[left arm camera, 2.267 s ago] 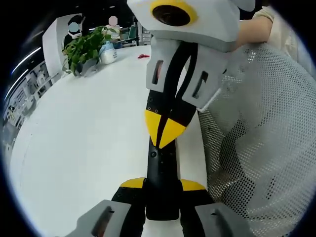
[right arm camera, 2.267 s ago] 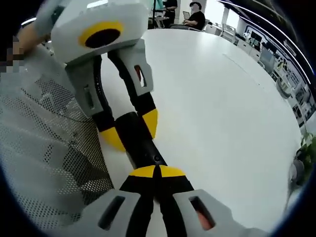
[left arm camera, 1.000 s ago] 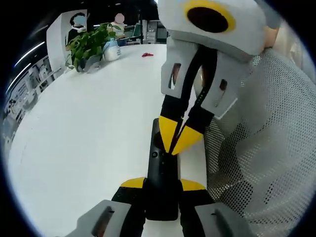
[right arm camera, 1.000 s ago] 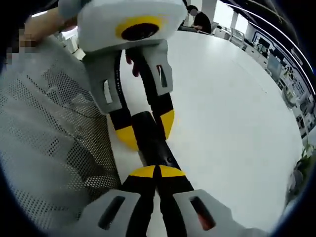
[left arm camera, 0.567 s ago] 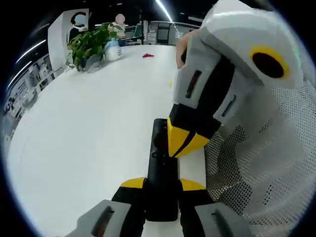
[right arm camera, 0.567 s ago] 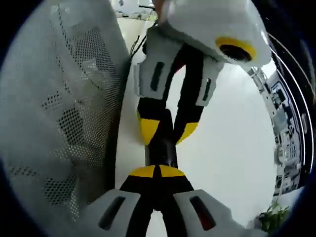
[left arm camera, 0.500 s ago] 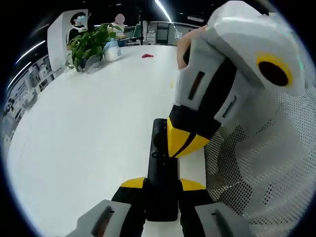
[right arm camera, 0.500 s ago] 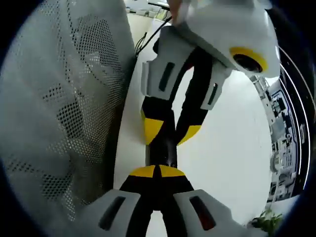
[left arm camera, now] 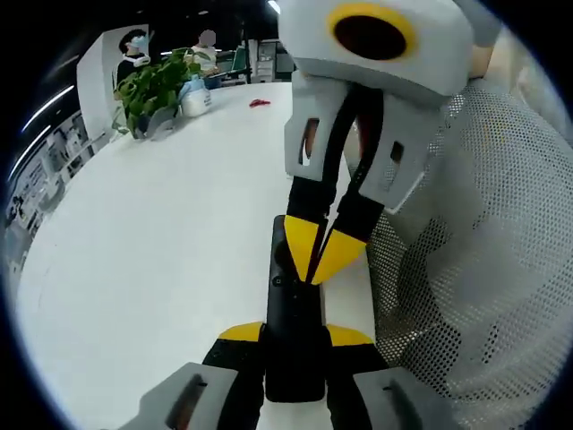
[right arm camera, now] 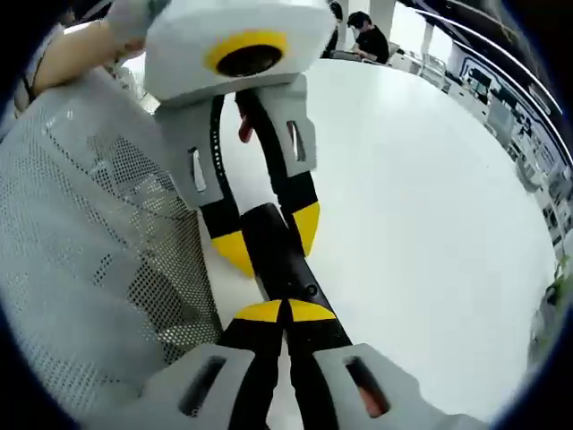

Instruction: Press the specified remote control buttons in sequence, fully releasing each button before pressing the next.

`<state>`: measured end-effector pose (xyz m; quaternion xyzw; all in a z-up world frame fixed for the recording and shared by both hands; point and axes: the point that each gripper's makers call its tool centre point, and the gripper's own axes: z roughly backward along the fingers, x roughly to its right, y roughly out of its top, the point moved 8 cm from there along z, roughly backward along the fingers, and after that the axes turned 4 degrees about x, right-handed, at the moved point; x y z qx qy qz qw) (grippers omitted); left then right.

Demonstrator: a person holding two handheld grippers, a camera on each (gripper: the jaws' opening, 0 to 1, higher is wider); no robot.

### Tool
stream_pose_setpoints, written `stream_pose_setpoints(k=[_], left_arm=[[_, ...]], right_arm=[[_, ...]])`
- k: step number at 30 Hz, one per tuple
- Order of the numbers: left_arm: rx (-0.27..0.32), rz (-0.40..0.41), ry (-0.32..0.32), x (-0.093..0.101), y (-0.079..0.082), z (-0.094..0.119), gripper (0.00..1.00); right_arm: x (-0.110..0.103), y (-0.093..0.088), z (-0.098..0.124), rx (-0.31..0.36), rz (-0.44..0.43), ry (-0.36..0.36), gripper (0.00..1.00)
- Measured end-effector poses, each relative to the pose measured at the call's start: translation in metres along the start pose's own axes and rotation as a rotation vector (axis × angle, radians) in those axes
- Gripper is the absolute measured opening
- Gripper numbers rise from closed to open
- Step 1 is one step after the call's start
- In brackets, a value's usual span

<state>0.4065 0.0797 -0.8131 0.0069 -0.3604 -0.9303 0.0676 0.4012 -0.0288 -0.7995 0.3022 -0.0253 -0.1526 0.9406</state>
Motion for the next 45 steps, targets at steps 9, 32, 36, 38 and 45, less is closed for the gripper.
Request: stream_pose_setpoints(k=[9, 32, 36, 38, 45], left_arm=[[0.004, -0.029, -0.006, 0.001, 0.001, -0.001, 0.25], [0.017, -0.04, -0.016, 0.001, 0.001, -0.002, 0.25], [0.019, -0.034, -0.017, 0.001, 0.001, -0.002, 0.25], [0.02, -0.033, -0.015, 0.002, 0.001, -0.002, 0.25], [0.02, -0.032, -0.013, 0.002, 0.0, -0.002, 0.25]], right_arm=[[0.001, 0.001, 0.002, -0.008, 0.025, -0.035, 0.0], [-0.003, 0.006, -0.002, -0.078, 0.217, -0.051, 0.0], [0.001, 0.008, -0.002, -0.095, 0.164, -0.037, 0.0], [0.002, 0.006, -0.001, -0.069, 0.085, -0.029, 0.0], [0.009, 0.006, -0.001, -0.067, 0.021, 0.025, 0.0]])
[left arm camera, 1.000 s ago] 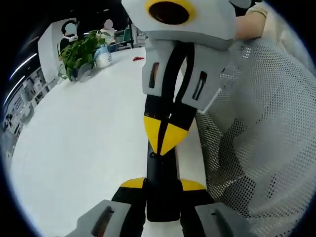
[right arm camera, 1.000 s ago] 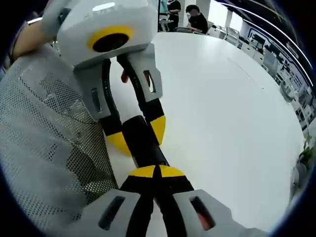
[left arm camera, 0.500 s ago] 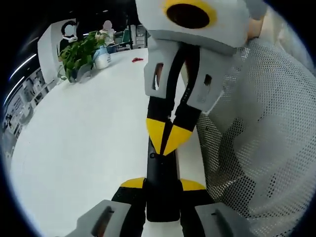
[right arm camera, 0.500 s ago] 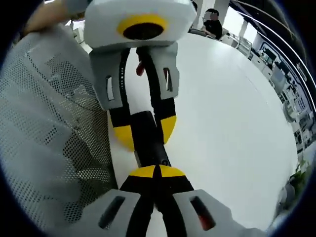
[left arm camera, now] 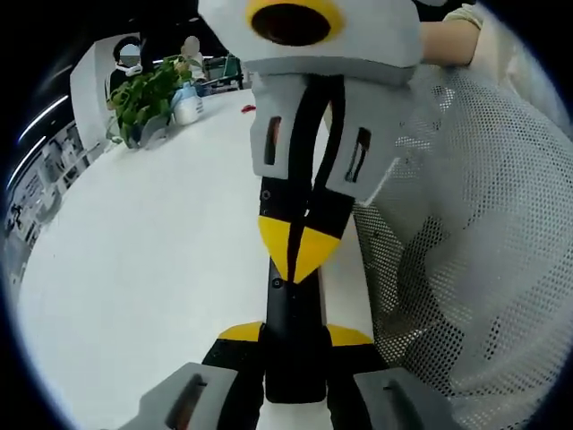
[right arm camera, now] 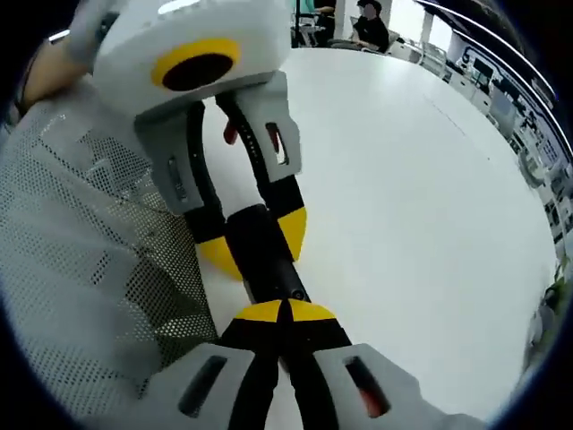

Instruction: Press the specified remote control buttons in sequence, fully releasing each button before pressing the next.

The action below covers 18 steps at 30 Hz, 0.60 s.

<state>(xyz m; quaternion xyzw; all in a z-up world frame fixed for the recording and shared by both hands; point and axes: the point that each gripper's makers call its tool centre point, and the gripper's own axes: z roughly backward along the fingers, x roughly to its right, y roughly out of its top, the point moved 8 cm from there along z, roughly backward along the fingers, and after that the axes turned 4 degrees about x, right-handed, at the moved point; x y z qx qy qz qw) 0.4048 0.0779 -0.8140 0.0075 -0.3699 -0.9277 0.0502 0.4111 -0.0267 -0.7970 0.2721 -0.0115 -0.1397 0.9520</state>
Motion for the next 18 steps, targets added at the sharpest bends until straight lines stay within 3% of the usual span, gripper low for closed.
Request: stream_pose_setpoints(k=[2, 6, 10, 18], left_arm=[[0.001, 0.002, 0.0, 0.0, 0.0, 0.0, 0.25], [0.002, 0.005, 0.002, 0.0, 0.0, 0.0, 0.25], [0.001, 0.007, 0.002, 0.0, 0.0, 0.0, 0.25], [0.003, 0.016, 0.0, 0.0, 0.0, 0.0, 0.25]], right_arm=[[0.003, 0.0, 0.0, 0.001, -0.064, 0.039, 0.0], [0.009, 0.0, -0.001, 0.028, -0.078, 0.039, 0.0], [0.009, 0.004, -0.002, -0.015, -0.045, 0.057, 0.0], [0.015, 0.008, -0.005, -0.077, -0.122, 0.079, 0.0]])
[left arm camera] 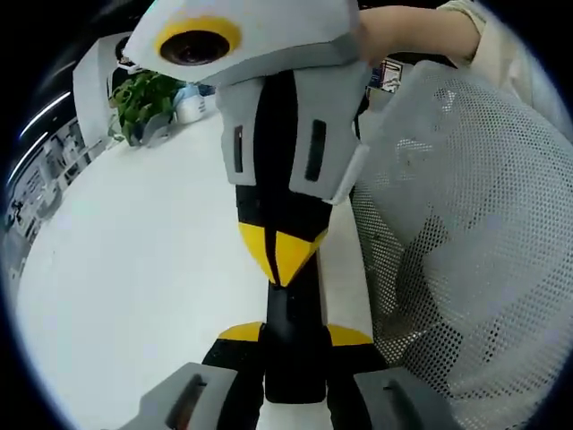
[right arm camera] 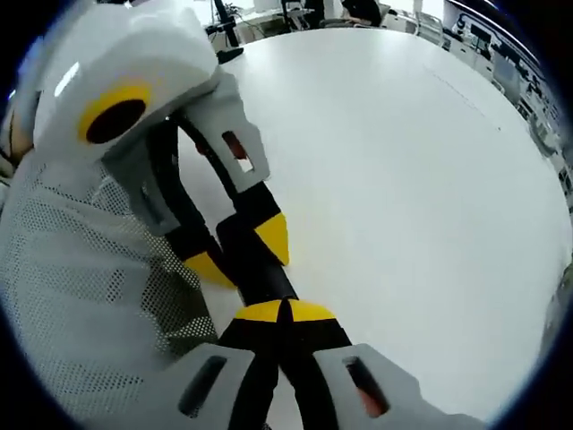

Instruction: Press the specified remote control buttons in sequence, fully releasing each button before pressing the next.

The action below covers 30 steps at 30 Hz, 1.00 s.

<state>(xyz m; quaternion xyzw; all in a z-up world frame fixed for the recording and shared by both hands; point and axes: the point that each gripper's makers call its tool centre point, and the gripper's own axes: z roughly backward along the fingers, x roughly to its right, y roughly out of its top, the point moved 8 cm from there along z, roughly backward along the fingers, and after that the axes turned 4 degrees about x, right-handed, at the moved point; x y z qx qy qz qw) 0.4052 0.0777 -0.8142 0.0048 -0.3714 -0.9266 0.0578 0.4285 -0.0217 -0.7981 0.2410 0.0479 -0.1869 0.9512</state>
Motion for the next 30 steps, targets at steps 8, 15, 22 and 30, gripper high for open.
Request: stream_pose_setpoints(k=[8, 15, 22, 30], left_arm=[[0.001, 0.001, 0.0, 0.0, 0.0, 0.0, 0.25], [0.004, 0.003, 0.001, 0.0, 0.0, 0.0, 0.25], [0.004, -0.001, 0.0, 0.0, 0.0, 0.0, 0.25], [0.004, 0.003, 0.0, 0.0, 0.0, 0.0, 0.25]], right_arm=[[0.006, 0.008, -0.002, -0.133, -0.157, 0.048, 0.0], [0.009, 0.017, -0.006, -0.249, -0.201, 0.053, 0.0], [0.012, 0.018, -0.008, -0.282, -0.288, 0.043, 0.0], [0.006, 0.011, -0.004, -0.164, -0.175, 0.027, 0.0]])
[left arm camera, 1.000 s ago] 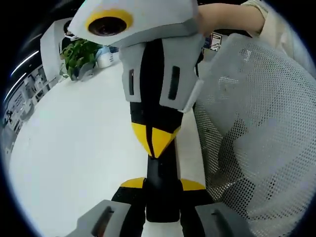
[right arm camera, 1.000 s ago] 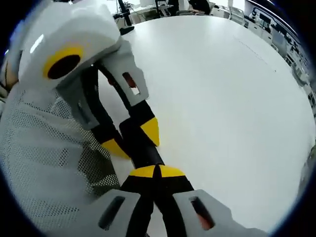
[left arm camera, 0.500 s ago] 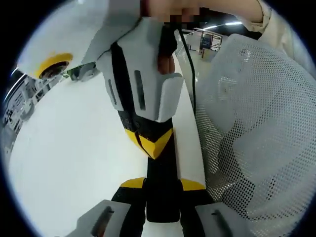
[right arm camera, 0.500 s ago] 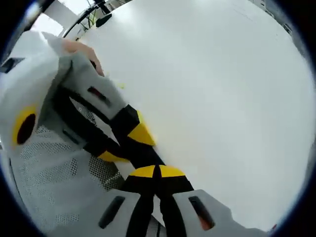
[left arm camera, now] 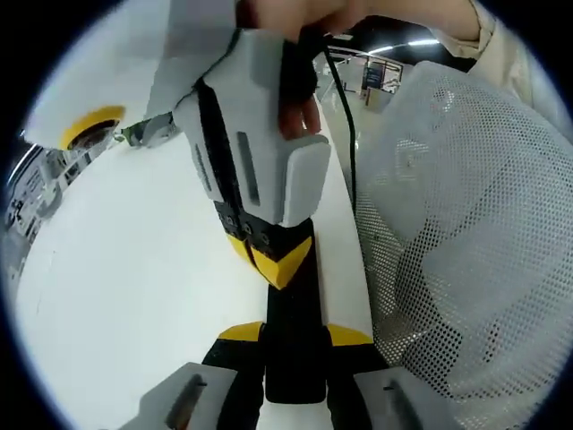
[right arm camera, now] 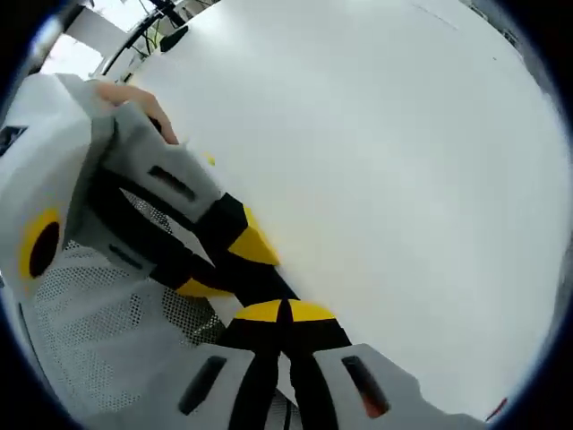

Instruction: Press the specified remote control buttons in sequence, fully releasing each button before pressing the next.

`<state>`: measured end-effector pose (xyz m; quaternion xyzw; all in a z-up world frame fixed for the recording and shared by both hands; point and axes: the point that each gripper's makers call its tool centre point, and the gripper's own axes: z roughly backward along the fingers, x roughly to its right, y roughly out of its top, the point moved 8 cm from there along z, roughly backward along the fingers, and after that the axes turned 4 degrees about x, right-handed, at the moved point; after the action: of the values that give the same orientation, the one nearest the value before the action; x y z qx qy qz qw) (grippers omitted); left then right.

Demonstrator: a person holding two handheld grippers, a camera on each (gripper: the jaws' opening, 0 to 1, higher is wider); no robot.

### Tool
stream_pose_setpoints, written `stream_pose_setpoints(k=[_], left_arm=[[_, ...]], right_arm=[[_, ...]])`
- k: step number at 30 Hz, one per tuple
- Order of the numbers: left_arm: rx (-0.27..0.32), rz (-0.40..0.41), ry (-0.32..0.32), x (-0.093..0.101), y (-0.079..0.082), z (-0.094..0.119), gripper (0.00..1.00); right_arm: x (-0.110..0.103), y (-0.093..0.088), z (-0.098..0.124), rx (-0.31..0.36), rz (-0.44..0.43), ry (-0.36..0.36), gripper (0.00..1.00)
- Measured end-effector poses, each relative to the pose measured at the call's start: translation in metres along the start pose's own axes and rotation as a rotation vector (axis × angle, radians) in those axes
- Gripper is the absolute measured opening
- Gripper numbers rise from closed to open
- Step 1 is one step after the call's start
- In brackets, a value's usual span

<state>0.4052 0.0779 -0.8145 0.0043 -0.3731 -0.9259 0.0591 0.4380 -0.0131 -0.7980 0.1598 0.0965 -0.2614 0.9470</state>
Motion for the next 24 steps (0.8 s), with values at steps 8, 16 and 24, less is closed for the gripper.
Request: stream_pose_setpoints(k=[8, 16, 24], left_arm=[[0.0, 0.005, -0.002, 0.0, 0.0, 0.0, 0.25], [0.005, 0.015, 0.004, 0.0, 0.0, 0.0, 0.25], [0.063, 0.079, -0.004, -0.002, -0.004, 0.001, 0.25]], right_arm=[[-0.005, -0.024, 0.003, 0.298, 0.074, -0.025, 0.0], [-0.013, -0.029, 0.001, 0.376, 0.348, -0.094, 0.0], [-0.02, -0.026, 0.0, 0.352, 0.494, -0.093, 0.0]])
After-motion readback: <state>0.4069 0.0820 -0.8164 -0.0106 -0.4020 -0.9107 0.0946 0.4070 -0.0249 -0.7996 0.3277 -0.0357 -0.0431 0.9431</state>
